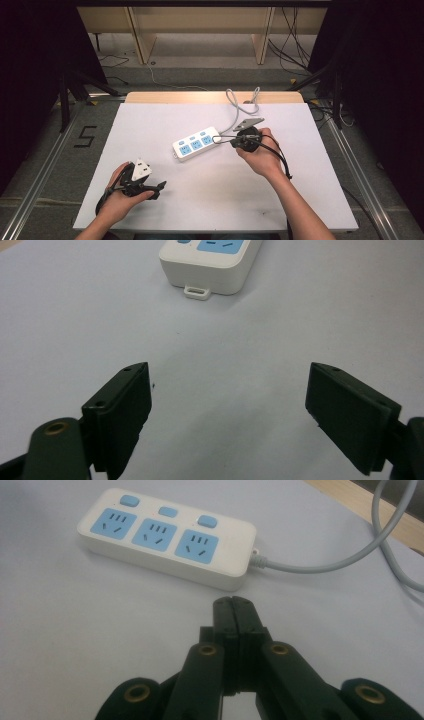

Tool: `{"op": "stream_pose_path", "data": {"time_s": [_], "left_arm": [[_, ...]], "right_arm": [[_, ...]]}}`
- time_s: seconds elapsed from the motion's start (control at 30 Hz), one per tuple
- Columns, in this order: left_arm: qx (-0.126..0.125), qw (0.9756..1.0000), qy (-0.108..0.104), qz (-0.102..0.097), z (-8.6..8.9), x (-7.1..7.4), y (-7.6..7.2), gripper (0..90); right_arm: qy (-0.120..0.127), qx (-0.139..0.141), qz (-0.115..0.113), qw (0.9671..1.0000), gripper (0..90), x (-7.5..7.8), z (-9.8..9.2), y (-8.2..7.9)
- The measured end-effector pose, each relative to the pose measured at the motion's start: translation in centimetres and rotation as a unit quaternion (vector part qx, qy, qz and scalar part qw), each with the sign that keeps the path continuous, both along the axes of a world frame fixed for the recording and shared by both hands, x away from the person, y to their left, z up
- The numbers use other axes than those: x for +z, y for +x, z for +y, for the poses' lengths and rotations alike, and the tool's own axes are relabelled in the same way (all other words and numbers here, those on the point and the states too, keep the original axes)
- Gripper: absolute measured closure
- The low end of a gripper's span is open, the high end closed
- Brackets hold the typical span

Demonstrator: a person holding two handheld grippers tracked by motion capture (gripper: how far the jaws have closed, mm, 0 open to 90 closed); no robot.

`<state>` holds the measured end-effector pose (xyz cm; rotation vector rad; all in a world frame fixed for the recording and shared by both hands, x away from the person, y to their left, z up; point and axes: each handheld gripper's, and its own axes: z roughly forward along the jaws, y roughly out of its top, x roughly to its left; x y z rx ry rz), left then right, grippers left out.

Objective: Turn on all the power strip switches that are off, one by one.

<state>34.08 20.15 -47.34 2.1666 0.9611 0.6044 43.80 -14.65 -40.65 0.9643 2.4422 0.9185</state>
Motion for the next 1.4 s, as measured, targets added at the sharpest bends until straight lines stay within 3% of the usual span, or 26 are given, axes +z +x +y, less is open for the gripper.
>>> {"op": "stream_pose_path", "data": {"time_s": [1.4], "left_arm": [[0.0, 1.0, -0.004, -0.001, 0.1, 0.0, 0.0, 18.6]], "right_arm": [[-0.025, 0.017, 0.019, 0.9994, 90.0, -0.4, 6.3, 4.7]]}}
